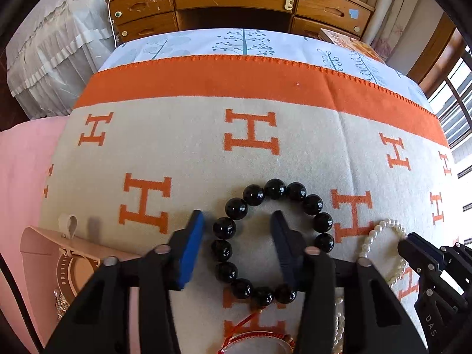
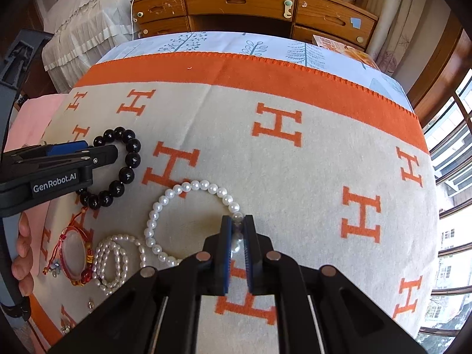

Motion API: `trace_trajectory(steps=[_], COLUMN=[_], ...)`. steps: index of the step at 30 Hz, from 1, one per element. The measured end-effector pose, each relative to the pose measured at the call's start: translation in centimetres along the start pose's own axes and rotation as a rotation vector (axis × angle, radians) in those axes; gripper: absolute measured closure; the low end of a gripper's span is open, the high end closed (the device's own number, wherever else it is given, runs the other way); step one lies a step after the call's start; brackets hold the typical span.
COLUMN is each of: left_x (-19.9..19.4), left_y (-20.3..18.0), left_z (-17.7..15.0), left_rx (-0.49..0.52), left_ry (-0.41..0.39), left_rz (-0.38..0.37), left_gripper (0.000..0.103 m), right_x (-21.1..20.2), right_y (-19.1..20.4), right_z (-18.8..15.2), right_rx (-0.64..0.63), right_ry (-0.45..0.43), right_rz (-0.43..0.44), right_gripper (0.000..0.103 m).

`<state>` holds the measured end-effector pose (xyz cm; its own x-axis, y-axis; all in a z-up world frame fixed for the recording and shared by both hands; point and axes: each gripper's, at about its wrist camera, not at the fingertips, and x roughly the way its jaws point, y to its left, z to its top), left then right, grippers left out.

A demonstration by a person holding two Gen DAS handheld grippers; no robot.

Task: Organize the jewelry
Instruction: 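Grasp the pearl bracelet with the right tool while the left tool grasps the black bead bracelet, then lower both bracelets into the pink box and open both tools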

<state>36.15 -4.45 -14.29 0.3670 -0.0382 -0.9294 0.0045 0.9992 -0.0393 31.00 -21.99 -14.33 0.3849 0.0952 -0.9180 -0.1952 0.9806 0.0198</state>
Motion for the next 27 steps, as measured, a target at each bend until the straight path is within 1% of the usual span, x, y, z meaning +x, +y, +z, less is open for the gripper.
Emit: trace_trajectory(steps=[1, 3, 7, 11, 15, 18, 23, 27], left_x=[-0.2, -0.3, -1.4, -4.4, -9.0, -12.4, -17.3, -19.5], left_y=[0.1, 0.3, 1.1, 1.6, 2.0, 2.7, 4.6, 7.2], left_z=[-0.2, -0.6, -1.8, -2.8, -3.8, -5.0, -6.7, -8.2], left_rx=[-0.005, -0.028, -0.069, -0.076, -0.062, -0.050, -0.043, -0.061], left_ry=[-0.001, -0.004, -0.028, -0.094, -0.188, -0.255, -0.365, -0.402], left_rz=[-0.024, -0.083, -0.143, -0.188, -0.227, -0.229, -0.182, -0.161], left_gripper=[0.090, 0.090, 0.091, 0.091, 0.091, 0.091, 0.091, 0.091], right_x=[-0.1, -0.3, -1.2, -3.3, -6.1, -8.6, -12.9, -15.7], right_y=[-0.1, -0.1, -0.1, 0.3, 1.1, 2.2, 4.5, 6.9], right_z=[-0.2, -0.3, -1.2, -1.7, -1.6, -1.5, -1.3, -1.2], right_rx=[0.005, 0.023, 0.057, 0.073, 0.079, 0.069, 0.057, 0.028], right_ry=[0.001, 0.003, -0.006, -0.055, -0.121, -0.179, -0.282, -0.353], right_rz=[-0.002, 0.012, 0.038, 0.041, 0.055, 0.064, 0.103, 0.138], right_gripper=[0.095, 0.096, 0.096, 0.096, 0.096, 0.096, 0.096, 0.096])
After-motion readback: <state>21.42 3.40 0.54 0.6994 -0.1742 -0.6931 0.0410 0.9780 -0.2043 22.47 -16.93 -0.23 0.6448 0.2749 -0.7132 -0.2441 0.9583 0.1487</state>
